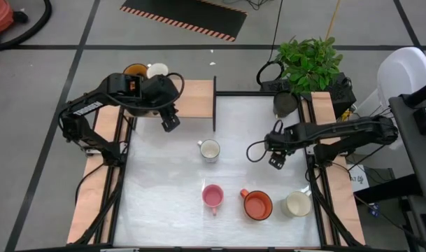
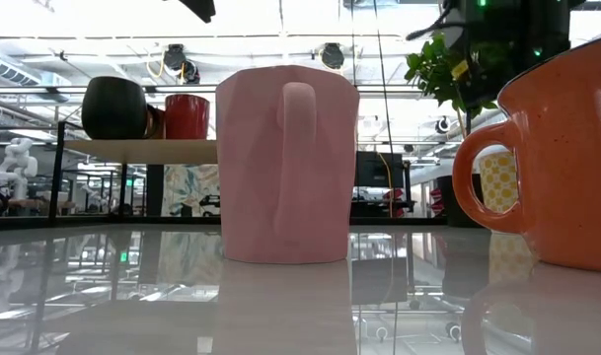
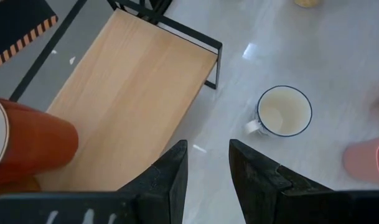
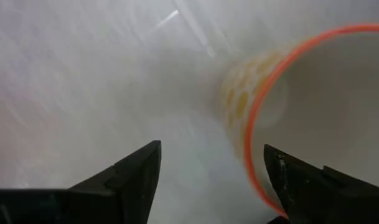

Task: Place coffee mugs
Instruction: Put the yellow patterned mug on the shelf

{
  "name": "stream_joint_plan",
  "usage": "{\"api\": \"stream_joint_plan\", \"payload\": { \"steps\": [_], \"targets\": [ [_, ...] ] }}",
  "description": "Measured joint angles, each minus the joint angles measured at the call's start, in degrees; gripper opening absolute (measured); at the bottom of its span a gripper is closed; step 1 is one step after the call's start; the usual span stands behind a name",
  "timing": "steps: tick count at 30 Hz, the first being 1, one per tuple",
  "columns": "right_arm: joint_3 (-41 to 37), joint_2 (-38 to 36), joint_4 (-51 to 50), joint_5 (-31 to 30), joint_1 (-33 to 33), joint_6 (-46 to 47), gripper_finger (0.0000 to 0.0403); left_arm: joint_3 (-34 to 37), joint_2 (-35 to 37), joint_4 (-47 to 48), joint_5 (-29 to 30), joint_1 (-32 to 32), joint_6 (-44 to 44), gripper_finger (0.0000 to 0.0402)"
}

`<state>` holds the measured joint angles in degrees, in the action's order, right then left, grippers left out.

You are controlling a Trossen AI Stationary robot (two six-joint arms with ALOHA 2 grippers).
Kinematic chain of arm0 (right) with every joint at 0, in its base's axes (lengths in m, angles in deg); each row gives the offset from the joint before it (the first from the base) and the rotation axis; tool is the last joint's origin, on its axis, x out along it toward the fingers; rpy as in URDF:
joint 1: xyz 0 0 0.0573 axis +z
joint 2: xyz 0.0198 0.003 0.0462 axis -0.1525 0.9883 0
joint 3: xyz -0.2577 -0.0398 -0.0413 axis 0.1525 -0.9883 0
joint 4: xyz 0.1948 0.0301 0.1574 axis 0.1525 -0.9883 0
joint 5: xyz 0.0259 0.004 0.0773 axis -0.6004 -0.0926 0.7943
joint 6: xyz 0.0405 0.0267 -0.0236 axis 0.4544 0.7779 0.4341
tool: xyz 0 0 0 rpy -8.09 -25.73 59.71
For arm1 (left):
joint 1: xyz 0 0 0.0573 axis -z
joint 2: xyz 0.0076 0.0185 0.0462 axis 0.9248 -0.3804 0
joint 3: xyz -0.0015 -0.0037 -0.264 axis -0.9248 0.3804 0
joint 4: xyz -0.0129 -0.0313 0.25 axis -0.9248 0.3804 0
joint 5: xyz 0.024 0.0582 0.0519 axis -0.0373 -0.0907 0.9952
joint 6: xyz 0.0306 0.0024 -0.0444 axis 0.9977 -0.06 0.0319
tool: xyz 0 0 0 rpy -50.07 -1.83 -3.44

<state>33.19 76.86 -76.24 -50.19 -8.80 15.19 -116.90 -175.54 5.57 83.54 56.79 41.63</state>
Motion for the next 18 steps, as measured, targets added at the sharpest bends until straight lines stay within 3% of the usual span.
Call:
{"api": "stream_joint_plan", "payload": {
  "steps": [4,8,18],
  "targets": [
    [-1.05,-0.01,0.39,0.02,0.00,-0.49,0.0260,0.00,0.00,0.02,0.01,0.01,-0.06,0.0122],
    [-2.82,0.00,4.08,0.09,0.00,-1.79,0.0230,0.00,0.00,0.02,0.01,0.01,-0.06,0.0122],
    [-3.68,0.02,7.38,2.08,0.00,-0.24,0.0056,0.00,-0.02,0.30,0.01,0.00,0.14,0.0122]
  ]
}}
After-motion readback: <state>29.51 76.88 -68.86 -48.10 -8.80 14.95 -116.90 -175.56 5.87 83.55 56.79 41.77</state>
